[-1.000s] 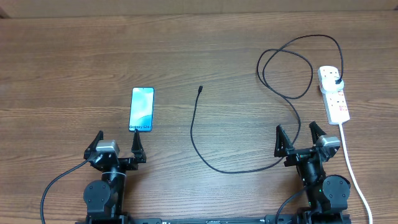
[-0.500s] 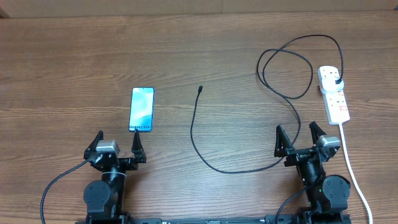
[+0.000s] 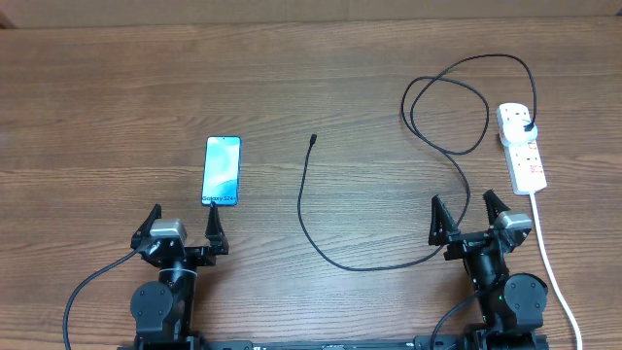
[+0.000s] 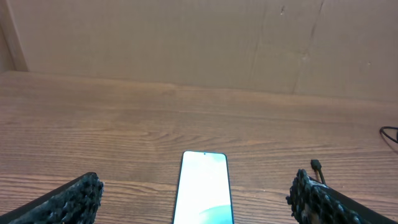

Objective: Plug charger to phone and switch on socket

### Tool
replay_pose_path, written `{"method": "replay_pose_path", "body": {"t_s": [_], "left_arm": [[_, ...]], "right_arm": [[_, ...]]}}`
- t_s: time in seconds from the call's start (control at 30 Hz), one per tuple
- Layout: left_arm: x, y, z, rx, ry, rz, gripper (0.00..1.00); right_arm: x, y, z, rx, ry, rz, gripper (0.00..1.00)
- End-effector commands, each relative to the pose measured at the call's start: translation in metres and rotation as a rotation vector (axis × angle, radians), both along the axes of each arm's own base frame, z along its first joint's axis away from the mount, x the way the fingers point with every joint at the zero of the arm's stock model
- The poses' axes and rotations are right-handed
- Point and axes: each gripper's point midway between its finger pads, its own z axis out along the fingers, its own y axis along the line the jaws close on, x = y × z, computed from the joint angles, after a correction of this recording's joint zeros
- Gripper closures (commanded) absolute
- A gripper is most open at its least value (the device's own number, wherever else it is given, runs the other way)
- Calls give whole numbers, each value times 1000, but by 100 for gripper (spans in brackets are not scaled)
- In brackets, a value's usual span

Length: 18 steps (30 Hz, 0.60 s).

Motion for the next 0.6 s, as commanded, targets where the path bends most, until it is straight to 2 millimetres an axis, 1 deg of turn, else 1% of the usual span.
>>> {"method": "replay_pose_path", "body": {"t_s": [0.0, 0.17, 0.2, 0.4, 0.57], "left_arm": [[0, 4, 0, 8, -3, 17, 1], [0, 4, 0, 7, -3, 17, 0], [0, 4, 2, 8, -14, 17, 0], [0, 4, 0, 8, -3, 17, 0], [0, 10, 2, 30, -10, 54, 0]], "right_arm": [[0, -1, -2, -1, -4, 0, 0], [0, -1, -2, -1, -4, 0, 0], [0, -1, -2, -1, -4, 0, 0], [0, -1, -2, -1, -4, 0, 0], [0, -1, -2, -1, -4, 0, 0]]}}
